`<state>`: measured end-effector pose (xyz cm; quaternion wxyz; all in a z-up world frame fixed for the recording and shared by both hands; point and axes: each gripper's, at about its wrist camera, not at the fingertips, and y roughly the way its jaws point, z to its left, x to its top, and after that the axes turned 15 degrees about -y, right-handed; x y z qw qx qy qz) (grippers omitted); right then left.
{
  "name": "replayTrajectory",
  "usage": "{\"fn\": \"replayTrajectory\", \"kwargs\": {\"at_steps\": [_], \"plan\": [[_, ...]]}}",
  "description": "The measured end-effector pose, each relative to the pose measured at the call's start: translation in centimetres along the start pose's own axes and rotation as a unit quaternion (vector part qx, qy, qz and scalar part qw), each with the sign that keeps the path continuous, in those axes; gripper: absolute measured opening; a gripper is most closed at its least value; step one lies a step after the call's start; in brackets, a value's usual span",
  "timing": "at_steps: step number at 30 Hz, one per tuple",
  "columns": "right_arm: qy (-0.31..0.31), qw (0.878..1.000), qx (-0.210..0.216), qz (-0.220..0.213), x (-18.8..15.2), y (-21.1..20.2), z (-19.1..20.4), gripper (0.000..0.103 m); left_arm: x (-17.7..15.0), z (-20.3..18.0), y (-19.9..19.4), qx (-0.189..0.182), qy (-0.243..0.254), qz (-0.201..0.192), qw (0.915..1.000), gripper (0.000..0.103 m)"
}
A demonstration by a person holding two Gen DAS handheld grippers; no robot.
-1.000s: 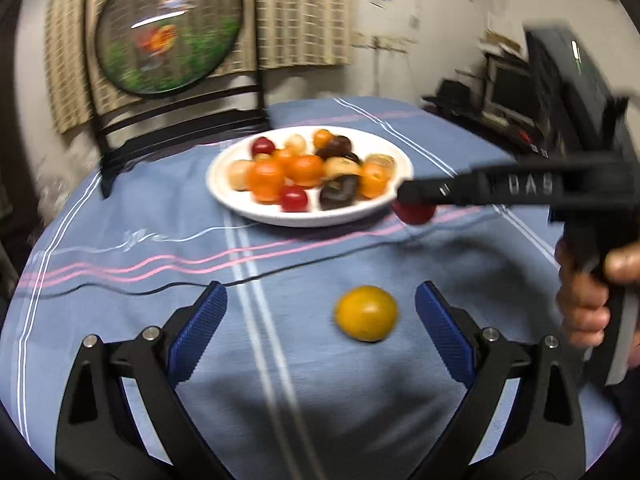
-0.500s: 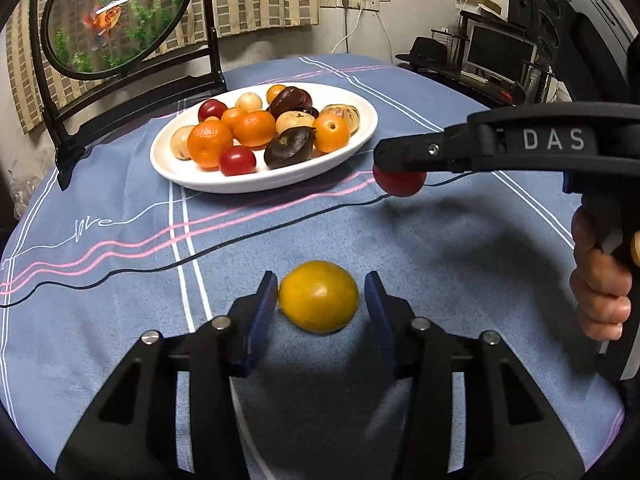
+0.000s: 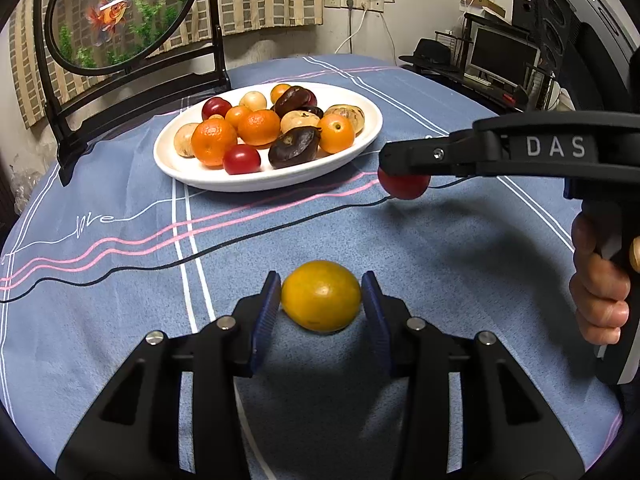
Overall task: Organize fruits
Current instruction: 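Carry the yellow-orange fruit and red plum onto the white plate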
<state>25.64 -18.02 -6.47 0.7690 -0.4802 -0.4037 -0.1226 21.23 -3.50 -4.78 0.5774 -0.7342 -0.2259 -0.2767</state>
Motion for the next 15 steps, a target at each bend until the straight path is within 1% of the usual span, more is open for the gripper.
{"fn": "replayTrajectory", "kwargs": {"at_steps": [11, 15], "plan": [[-0.002, 1.000, 0.012, -0.006, 0.1, 0.0, 0.3, 0.029, 0.3, 0.4, -0.8, -0.006, -0.016, -0.010, 0.9998, 0.043], [-0.007, 1.000, 0.017, -0.012, 0.2, -0.2, 0.6, 0.029, 0.5, 0.7, -1.6, -0.008, -0.025, -0.021, 0.9994, 0.043]]}}
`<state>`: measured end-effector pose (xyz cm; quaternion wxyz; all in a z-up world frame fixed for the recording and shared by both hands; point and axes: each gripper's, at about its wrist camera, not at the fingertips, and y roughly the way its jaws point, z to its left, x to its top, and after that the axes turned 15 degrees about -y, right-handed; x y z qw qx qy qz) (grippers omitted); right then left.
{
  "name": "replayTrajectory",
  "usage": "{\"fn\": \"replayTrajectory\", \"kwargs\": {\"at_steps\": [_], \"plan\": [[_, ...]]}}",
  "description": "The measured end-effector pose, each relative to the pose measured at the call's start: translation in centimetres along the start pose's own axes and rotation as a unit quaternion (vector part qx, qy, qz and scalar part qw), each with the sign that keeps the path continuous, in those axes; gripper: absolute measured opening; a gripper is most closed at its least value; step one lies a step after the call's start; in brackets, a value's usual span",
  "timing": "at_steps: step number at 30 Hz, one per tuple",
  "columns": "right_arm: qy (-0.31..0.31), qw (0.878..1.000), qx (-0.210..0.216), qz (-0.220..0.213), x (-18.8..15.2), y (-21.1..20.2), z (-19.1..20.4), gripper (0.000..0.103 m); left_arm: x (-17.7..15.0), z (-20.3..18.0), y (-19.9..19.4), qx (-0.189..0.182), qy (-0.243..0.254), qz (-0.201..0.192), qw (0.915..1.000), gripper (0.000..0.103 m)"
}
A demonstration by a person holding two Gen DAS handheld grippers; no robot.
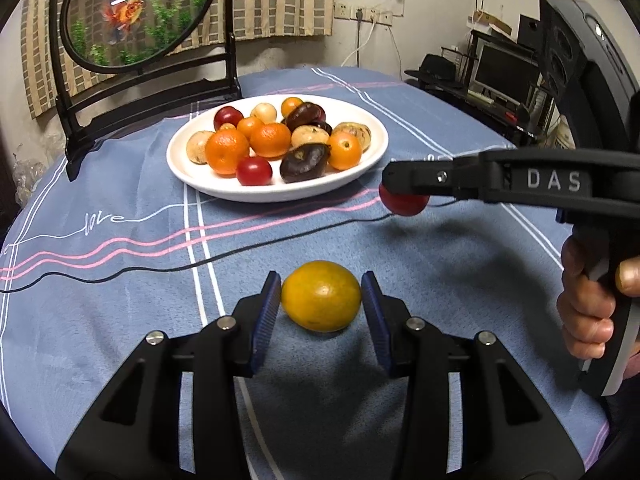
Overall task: Organize fruits
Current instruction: 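Carry the yellow-orange fruit and red plum onto the white plate, then open both tools and withdraw them from the plate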
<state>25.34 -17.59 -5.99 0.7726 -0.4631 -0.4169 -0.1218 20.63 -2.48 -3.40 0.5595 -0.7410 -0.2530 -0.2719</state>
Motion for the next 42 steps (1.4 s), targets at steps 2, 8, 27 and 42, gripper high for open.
{"fn": "replayTrajectory", "kwargs": {"at_steps": [2, 8, 27, 42], "plan": [[0.000, 1.000, 0.008, -0.005, 0.1, -0.2, 0.1, 0.029, 0.1, 0.0, -0.3, 0.000, -0.003, -0.006, 1.0000, 0.043], [-0.008, 0.999, 0.017, -0.029, 0.8, -1.4, 0.7, 0.029, 1.1, 0.6, -1.4, 0.004, -0.015, -0.018, 0.9997, 0.043], [-0.065, 0.994, -0.059, -0.071, 10.5, 1.8, -2.4, 0.029, 16.7, 2.9, 3.8, 0.072, -0.051, -0.065, 0.9940, 0.042], [-0.078, 0.995, -0.058, -0.019, 9.4, 8.4, -4.1, 0.029, 16.6, 6.2, 10.8, 0.114, -0.077, -0.029, 0.9901, 0.042]]}}
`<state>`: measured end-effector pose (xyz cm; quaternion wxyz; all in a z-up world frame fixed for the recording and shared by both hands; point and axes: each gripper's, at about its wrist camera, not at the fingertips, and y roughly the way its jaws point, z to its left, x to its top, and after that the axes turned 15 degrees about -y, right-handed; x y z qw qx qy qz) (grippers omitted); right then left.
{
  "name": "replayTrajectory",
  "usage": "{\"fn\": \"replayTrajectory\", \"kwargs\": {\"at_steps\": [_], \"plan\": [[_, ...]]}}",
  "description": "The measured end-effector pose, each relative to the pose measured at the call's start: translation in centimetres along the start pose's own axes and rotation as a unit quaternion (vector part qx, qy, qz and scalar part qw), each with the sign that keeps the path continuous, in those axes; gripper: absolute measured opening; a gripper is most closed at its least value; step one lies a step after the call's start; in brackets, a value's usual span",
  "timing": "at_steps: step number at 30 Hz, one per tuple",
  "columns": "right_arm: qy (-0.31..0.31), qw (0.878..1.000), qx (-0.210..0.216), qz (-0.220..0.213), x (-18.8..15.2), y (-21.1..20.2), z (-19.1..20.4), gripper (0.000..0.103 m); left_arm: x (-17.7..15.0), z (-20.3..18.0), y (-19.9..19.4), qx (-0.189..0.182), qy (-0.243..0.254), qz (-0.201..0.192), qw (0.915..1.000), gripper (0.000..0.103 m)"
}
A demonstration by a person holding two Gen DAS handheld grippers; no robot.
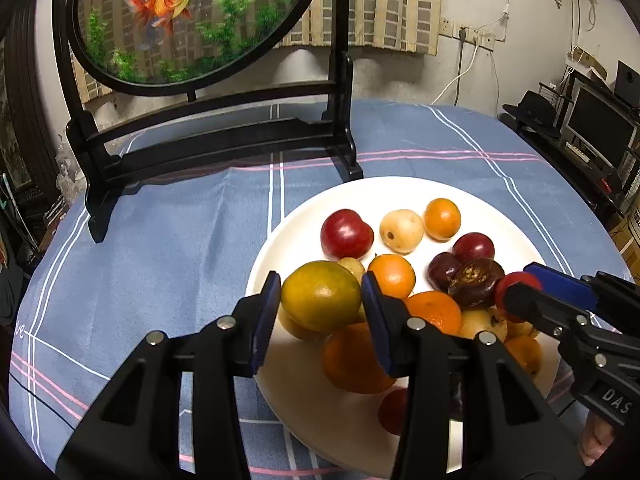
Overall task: Organize fruits
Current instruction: 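Open both tools and withdraw them from the plate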
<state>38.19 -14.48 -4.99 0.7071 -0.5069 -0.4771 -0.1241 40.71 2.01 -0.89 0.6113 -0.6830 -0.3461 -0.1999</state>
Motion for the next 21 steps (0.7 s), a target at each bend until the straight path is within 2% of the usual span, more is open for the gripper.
{"fn": "replayTrajectory", "kwargs": {"at_steps": [4, 6, 8, 9, 12, 16, 18, 19, 20, 21], "plan": [[-0.001, 1.000, 0.007, -0.001, -0.1, -0.1, 0.1, 0.030, 0.1, 0.0, -0.3, -0.001, -0.006, 0.002, 1.0000, 0.045], [-0.001, 1.000, 0.006, -0.005, 0.0, -0.4, 0.4, 0.035, 0.2, 0.1, -1.4, 0.012, -0.009, -0.021, 0.9997, 0.076], [-0.001, 1.000, -0.004, -0.017, 0.2, -1.2, 0.6, 0.059, 0.3, 0.2, -2.8, 0.021, -0.011, -0.044, 0.9987, 0.083], [0.000, 1.000, -0.009, -0.026, 0.3, -1.9, 0.8, 0.062, 0.4, 0.2, -3.6, 0.021, -0.012, -0.048, 0.9985, 0.085], [0.000, 0.999, -0.010, -0.037, 0.4, -3.8, 1.4, 0.062, 0.4, 0.5, -5.8, 0.013, -0.017, -0.050, 0.9985, 0.089], [-0.008, 0.999, -0.008, -0.042, -0.5, -7.0, 2.9, 0.063, -0.8, 0.6, -9.7, 0.009, -0.017, -0.071, 0.9973, 0.094], [-0.013, 0.999, -0.011, -0.044, -1.2, -8.4, 3.7, 0.077, -1.7, 0.5, -11.7, 0.009, -0.013, -0.079, 0.9968, 0.095], [-0.016, 0.999, -0.013, -0.047, -1.6, -9.2, 4.2, 0.093, -2.4, 0.5, -12.8, 0.009, -0.009, -0.082, 0.9966, 0.096], [-0.019, 0.998, -0.013, -0.052, -2.0, -10.1, 4.7, 0.102, -2.9, 0.6, -13.5, 0.010, -0.006, -0.084, 0.9964, 0.097], [-0.025, 0.998, -0.013, -0.060, -2.7, -11.3, 5.3, 0.102, -3.7, 0.6, -14.6, 0.013, -0.003, -0.086, 0.9962, 0.098]]}}
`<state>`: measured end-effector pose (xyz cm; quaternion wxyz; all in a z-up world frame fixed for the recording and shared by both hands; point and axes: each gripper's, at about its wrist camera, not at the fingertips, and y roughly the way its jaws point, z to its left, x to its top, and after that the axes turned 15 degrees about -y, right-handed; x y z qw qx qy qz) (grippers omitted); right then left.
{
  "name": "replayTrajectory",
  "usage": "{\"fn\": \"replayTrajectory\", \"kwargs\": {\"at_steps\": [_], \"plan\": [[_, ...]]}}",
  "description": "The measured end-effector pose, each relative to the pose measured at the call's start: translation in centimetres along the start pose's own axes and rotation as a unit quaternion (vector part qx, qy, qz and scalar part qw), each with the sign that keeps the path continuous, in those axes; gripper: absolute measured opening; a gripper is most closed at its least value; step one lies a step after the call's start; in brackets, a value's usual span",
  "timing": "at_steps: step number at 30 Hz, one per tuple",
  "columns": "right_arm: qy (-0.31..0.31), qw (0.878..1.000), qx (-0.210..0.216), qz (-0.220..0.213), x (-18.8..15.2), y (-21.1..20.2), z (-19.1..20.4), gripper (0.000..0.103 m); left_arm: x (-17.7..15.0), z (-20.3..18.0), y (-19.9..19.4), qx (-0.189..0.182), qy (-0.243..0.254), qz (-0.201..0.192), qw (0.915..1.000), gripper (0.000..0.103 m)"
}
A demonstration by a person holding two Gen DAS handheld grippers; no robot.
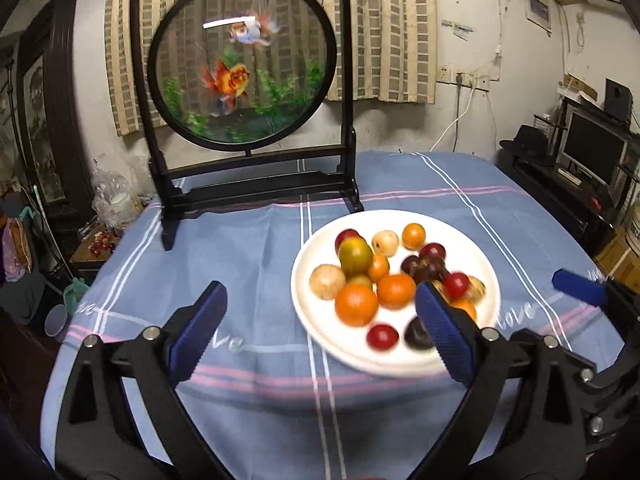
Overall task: Organize fruits
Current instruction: 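Open both tools and withdraw them from the plate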
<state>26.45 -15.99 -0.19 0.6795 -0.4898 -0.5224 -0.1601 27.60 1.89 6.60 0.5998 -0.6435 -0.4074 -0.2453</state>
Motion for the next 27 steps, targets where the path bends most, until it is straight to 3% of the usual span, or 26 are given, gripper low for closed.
{"fn": "replayTrajectory", "kwargs": {"at_steps": [9, 13, 27], "plan": [[-0.046, 0.998, -0.033, 0.035, -3.2, -4.7, 3.6, 0.102, -4.8, 1.1, -7.2, -0.004, 0.009, -0.014, 0.9999, 0.100], [-0.041, 0.998, -0.034, 0.035, -4.1, -5.8, 3.7, 0.102, -5.8, 1.6, -7.9, -0.012, 0.002, 0.004, 0.9999, 0.101], [-0.030, 0.998, -0.043, 0.044, -5.2, -6.8, 3.6, 0.102, -7.0, 1.8, -8.3, -0.001, 0.001, 0.009, 1.0000, 0.100]]}}
